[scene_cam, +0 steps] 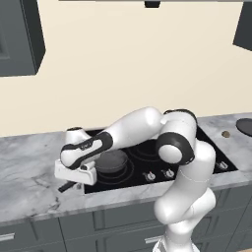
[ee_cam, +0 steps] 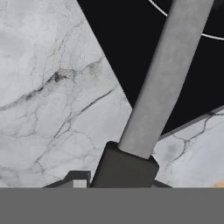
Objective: Place both pans onto different burners. Then place the garlic and the chicken drumstick on different pans.
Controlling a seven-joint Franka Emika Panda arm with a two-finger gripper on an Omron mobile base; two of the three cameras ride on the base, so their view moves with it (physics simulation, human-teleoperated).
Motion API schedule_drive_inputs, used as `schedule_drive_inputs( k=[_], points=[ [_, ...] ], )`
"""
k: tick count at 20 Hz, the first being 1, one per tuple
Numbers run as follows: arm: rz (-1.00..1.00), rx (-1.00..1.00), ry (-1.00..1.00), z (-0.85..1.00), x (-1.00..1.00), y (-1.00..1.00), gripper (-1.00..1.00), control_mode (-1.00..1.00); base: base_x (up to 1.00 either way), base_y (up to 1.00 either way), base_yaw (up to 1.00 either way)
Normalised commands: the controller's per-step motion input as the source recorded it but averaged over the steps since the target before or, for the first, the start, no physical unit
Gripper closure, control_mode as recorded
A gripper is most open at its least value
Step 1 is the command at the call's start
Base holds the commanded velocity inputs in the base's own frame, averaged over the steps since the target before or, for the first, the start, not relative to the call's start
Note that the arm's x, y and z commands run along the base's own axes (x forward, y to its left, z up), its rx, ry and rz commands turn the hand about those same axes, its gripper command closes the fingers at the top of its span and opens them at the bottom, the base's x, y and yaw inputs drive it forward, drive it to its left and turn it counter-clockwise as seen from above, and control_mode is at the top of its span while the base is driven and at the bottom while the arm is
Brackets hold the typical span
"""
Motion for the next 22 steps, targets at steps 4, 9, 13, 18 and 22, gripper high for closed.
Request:
schedule_drive_inputs(
  k=[4,9,13,18,22],
  points=[
    [0.07,0.00,0.00,-0.28,-0.26,-0.35,1.00,-1.00,0.00,0.00,0.00],
    [0.03,0.02,0.00,-0.21,-0.11,-0.30,1.00,-1.00,0.00,0.00,0.00],
    [0.00,0.00,0.00,-0.21,0.00,-0.11,1.00,-1.00,0.00,0.00,0.00],
    [0.00,0.00,0.00,0.00,0.00,0.00,-1.00,-1.00,0.00,0.00,0.00],
    [0.00,0.00,0.00,0.00,0.00,0.00,-1.00,-1.00,0.00,0.00,0.00]
  ],
)
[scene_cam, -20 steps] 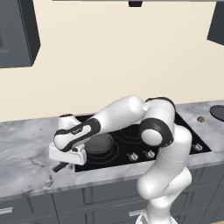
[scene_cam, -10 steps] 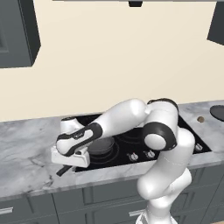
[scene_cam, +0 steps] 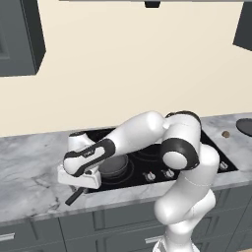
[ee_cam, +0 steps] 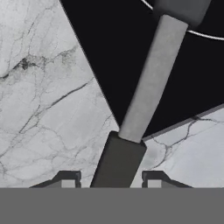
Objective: Place both pans onto different burners. Then place the garlic and the chicken drumstick on different pans.
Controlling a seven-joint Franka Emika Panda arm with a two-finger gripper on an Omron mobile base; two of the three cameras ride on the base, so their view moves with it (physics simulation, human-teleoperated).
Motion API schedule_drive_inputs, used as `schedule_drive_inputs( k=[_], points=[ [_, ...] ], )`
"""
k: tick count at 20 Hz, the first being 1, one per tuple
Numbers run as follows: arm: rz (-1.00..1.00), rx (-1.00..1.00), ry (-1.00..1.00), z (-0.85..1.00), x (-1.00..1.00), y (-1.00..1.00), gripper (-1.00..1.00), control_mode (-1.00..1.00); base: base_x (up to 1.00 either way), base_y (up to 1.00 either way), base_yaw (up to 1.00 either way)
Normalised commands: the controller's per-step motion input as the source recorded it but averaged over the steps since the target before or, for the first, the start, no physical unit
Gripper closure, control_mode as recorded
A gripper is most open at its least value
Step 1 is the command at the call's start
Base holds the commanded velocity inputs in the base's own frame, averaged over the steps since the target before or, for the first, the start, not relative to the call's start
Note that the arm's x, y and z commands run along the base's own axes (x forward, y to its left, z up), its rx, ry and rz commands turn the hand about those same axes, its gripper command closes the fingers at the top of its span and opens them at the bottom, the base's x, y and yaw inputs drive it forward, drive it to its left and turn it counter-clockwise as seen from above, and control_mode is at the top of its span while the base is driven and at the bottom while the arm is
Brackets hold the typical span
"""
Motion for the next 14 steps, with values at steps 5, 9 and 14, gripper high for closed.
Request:
schedule_drive_inputs(
  k=[5,9,14],
  points=[
    [0.00,0.00,0.00,0.13,-0.01,-0.14,-1.00,-1.00,0.00,0.00,0.00],
    [0.03,0.00,-0.01,0.25,-0.12,-0.38,-1.00,-1.00,0.00,0.00,0.00],
    [0.10,0.00,-0.04,0.15,-0.37,-0.57,-1.00,-1.00,0.00,0.00,0.00]
  ],
)
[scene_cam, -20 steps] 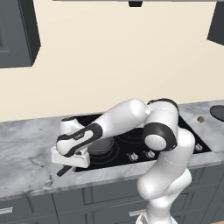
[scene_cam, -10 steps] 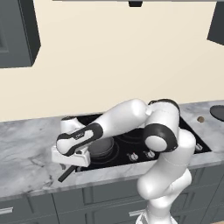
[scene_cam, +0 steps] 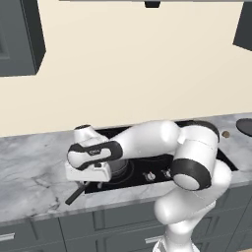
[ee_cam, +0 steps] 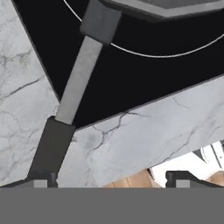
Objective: Place both pans onto different burners. Then place the garlic and the chicken drumstick on different pans.
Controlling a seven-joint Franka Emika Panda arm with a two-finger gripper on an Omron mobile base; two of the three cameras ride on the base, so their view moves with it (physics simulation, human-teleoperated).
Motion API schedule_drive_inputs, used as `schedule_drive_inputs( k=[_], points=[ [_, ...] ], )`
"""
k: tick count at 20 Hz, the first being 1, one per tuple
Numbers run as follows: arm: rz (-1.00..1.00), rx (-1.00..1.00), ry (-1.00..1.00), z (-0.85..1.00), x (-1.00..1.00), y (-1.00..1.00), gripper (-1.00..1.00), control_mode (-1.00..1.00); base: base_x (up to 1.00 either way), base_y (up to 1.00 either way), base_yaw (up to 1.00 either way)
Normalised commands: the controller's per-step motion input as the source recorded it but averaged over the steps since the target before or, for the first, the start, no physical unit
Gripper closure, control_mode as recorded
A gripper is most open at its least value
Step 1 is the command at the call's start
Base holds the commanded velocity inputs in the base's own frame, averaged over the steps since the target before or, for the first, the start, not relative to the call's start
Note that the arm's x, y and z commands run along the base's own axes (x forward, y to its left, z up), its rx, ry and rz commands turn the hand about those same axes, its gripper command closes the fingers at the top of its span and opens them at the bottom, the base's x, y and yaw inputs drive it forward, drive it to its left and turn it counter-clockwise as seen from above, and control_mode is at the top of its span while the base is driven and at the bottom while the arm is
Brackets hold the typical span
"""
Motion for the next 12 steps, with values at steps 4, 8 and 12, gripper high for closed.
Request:
schedule_drive_inputs(
  k=[4,8,12],
  points=[
    [0.09,0.00,-0.07,0.25,-0.29,-0.57,-1.00,-1.00,0.00,0.00,0.00],
    [0.06,0.06,-0.03,0.37,-0.12,-0.59,-1.00,-1.00,0.00,0.00,0.00],
    [0.08,0.06,0.00,0.33,-0.06,-0.65,-1.00,-1.00,0.00,0.00,0.00]
  ],
)
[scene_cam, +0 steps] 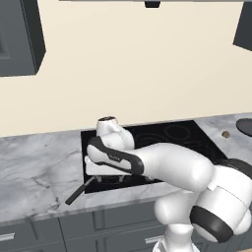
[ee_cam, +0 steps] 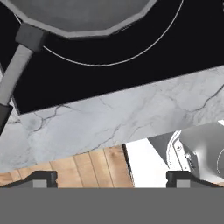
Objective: Place both pans onto different burners. Then place the garlic and the chicken drumstick on different pans.
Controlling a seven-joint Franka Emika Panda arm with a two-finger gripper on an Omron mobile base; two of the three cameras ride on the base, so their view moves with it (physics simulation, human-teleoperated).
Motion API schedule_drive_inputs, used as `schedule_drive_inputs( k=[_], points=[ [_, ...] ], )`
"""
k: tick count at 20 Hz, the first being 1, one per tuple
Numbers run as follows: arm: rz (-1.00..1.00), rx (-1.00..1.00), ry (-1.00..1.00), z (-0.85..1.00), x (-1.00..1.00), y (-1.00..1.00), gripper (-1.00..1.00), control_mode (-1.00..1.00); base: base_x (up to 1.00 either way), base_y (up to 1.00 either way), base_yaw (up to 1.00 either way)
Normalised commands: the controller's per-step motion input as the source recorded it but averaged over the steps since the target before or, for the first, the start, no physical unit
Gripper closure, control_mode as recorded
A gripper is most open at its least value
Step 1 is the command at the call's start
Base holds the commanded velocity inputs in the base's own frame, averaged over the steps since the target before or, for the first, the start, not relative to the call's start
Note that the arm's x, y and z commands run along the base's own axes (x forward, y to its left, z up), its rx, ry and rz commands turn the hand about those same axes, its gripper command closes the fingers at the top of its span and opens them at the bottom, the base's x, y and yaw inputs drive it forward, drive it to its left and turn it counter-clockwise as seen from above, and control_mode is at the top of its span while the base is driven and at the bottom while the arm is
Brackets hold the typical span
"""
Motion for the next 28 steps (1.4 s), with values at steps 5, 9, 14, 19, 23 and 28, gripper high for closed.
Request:
schedule_drive_inputs(
  k=[5,9,14,19,23,28],
  points=[
    [0.10,0.01,0.00,0.03,-0.05,-0.61,-1.00,-1.00,0.00,0.00,0.00],
    [0.10,0.00,0.00,0.00,-0.01,-0.46,-1.00,-1.00,0.00,0.00,0.00],
    [0.10,0.00,0.01,0.01,0.00,-0.33,-1.00,-1.00,0.00,0.00,0.00],
    [0.11,0.00,0.01,0.00,-0.01,-0.30,-1.00,-1.00,0.00,0.00,0.00],
    [0.10,0.00,0.00,0.00,0.00,-0.20,-1.00,-1.00,0.00,0.00,0.00],
    [0.10,0.00,0.00,0.00,-0.01,-0.27,-1.00,-1.00,0.00,0.00,0.00]
  ],
)
